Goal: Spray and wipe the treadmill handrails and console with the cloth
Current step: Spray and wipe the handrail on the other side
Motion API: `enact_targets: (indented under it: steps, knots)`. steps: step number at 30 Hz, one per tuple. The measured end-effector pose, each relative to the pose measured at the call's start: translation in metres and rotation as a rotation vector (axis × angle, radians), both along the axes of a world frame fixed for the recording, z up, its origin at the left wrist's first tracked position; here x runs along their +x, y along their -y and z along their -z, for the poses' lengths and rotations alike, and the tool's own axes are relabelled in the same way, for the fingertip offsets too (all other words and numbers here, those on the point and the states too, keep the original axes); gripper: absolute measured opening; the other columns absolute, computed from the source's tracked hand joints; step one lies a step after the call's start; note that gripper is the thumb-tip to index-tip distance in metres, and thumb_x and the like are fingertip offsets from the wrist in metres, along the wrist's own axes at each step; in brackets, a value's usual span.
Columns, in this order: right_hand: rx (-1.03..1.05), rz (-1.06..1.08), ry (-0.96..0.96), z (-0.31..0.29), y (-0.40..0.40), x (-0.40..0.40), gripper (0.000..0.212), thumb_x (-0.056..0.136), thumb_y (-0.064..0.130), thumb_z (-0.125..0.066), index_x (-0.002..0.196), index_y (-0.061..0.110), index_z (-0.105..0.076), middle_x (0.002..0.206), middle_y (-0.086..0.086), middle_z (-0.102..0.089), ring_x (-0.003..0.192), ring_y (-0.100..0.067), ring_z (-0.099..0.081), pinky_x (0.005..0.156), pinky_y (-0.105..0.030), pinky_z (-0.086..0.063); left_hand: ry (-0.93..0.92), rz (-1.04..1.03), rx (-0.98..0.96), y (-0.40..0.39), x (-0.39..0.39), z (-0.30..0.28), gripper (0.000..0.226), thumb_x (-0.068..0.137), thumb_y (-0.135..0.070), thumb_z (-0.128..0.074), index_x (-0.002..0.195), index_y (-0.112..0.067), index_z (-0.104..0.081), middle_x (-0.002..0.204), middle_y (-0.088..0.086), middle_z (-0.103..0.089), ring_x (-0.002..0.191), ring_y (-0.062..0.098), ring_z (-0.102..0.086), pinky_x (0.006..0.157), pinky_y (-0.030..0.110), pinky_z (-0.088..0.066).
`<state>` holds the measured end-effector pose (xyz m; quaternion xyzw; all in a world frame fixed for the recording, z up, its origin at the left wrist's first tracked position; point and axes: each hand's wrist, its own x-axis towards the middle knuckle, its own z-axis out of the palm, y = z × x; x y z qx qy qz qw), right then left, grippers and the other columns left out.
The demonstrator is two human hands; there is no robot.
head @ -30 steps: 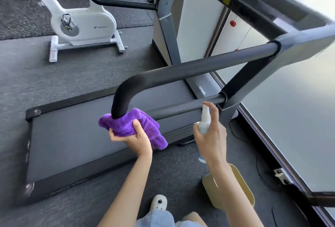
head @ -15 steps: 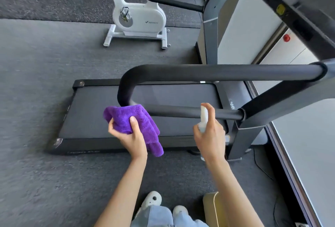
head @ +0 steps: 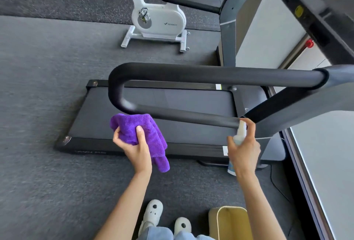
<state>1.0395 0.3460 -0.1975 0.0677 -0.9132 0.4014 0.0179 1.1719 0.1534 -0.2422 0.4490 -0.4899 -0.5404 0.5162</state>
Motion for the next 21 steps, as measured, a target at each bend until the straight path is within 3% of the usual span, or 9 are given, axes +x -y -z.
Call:
enact_targets:
  steps: [5,9,11,16,21]
  knots:
    - [-0.034,-0.038,0.027,-0.004,-0.001,-0.002,0.062,0.085,0.005,-0.058,0.13,0.04,-0.035,0.075,-0.004,-0.055,0.068,-0.033,-0.058,0.062,-0.049,-0.055,0.021,0.092,-0.075,-0.004,-0.001,-0.011,0.055,0.079,-0.049,-0.063,0.124,-0.028,-0.04,0.115,-0.024,-0.055,0.097,-0.01,-0.06,0.08,0.007,-0.045]
    - [-0.066,-0.054,0.001,-0.004,-0.003,-0.001,0.063,0.084,0.006,-0.06,0.131,0.041,-0.037,0.073,0.002,-0.054,0.065,-0.027,-0.058,0.058,-0.04,-0.051,0.139,0.201,-0.231,0.005,-0.017,-0.033,0.055,0.077,-0.05,-0.069,0.124,-0.031,-0.048,0.117,-0.03,-0.058,0.108,-0.007,-0.056,0.088,0.006,-0.04]
    - [-0.073,-0.066,-0.009,-0.004,-0.003,-0.001,0.062,0.084,0.006,-0.061,0.131,0.039,-0.037,0.073,0.002,-0.054,0.063,-0.022,-0.057,0.057,-0.034,-0.045,0.268,0.229,-0.376,0.019,-0.029,-0.043,0.056,0.075,-0.054,-0.071,0.123,-0.033,-0.051,0.121,-0.021,-0.057,0.112,-0.001,-0.051,0.092,0.007,-0.035]
    - [-0.08,-0.055,-0.014,-0.005,0.001,-0.002,0.063,0.084,0.005,-0.058,0.132,0.039,-0.037,0.069,0.003,-0.055,0.059,-0.021,-0.057,0.052,-0.033,-0.045,0.773,0.188,-0.683,0.053,-0.049,-0.035,0.046,0.081,-0.051,-0.069,0.115,-0.021,-0.066,0.104,0.013,-0.056,0.101,0.034,-0.047,0.088,0.042,-0.039]
    - [-0.095,-0.069,0.0,-0.005,0.012,-0.003,0.062,0.084,0.005,-0.059,0.132,0.038,-0.038,0.072,0.004,-0.055,0.062,-0.023,-0.057,0.058,-0.042,-0.053,1.015,0.147,-0.885,0.065,-0.058,-0.02,0.044,0.085,-0.06,-0.058,0.105,-0.023,-0.069,0.097,0.012,-0.058,0.096,0.035,-0.052,0.086,0.046,-0.039]
